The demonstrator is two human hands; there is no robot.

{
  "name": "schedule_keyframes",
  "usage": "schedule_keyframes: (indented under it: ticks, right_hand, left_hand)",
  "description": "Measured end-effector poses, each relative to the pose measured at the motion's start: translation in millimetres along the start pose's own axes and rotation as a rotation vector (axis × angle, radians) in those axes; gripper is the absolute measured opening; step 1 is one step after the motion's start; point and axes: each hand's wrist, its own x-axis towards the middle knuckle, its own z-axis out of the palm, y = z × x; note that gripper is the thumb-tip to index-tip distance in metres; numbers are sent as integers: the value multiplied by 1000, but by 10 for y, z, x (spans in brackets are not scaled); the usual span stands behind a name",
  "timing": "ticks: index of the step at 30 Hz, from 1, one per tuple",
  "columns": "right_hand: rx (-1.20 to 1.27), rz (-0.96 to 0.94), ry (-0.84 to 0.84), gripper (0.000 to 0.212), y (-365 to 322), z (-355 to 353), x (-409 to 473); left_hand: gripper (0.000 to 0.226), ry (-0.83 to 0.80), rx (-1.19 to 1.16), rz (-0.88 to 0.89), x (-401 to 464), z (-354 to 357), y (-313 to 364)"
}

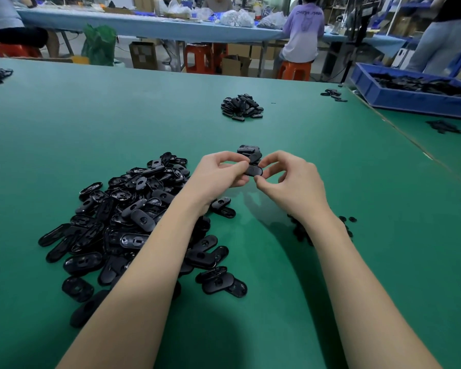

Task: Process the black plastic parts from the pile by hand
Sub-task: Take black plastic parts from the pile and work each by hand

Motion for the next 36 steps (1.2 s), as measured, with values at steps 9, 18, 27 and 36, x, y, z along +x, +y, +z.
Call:
schedule_keyframes:
  ticks: [9,18,27,36]
  right_hand:
    - [-59,204,-82,17,-44,58,745]
    - [-171,287,-147,24,-42,165,982]
    - [-91,314,-209,12,165,-185,461]
    - [-231,282,-383,4,192,-435,158]
  left_hand:
    - [14,26,713,86,8,-220,43]
    - [13,-183,974,-24,-42,-237,100]
    - [17,-219,983,-9,-42,-216,112]
    - [17,-223,919,43,-40,-163,85]
